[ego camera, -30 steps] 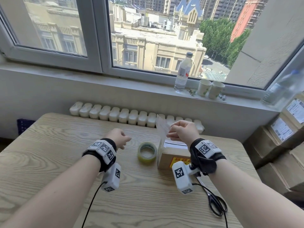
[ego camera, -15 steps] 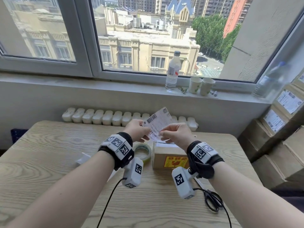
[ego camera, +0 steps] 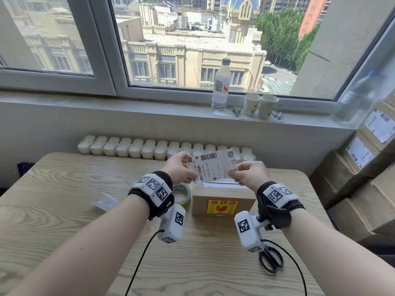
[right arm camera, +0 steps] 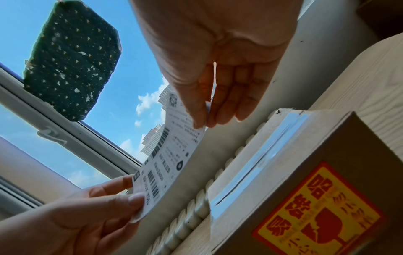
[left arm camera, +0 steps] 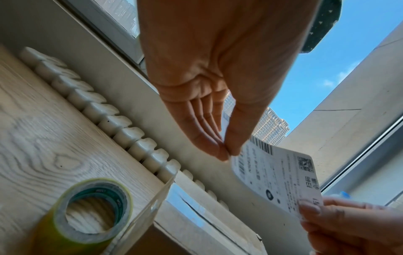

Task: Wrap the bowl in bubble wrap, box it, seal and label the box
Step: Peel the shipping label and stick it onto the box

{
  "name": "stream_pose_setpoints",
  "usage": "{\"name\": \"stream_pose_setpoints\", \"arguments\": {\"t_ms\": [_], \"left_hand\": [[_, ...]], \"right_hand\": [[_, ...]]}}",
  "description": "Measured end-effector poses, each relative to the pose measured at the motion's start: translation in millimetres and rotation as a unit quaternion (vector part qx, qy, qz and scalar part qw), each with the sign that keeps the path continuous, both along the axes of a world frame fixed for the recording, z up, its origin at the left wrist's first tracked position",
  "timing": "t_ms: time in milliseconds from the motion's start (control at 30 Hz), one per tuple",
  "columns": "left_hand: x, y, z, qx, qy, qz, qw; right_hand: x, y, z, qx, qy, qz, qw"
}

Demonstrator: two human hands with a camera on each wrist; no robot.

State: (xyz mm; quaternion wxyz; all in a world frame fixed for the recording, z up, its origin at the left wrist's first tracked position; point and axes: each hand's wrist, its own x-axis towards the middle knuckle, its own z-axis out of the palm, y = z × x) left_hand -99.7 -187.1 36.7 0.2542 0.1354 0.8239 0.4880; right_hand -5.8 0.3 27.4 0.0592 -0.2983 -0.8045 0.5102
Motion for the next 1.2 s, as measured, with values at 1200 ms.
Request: {"name": "stream_pose_setpoints", "arguments": {"t_ms": [1200], "left_hand": [[-13.6, 69.0, -67.9, -0.22, 0.059, -0.028, 0.973]], "right_hand": [[-25.3, 61.0, -65.8, 0.111, -0.225, 0.06, 0.966]]}}
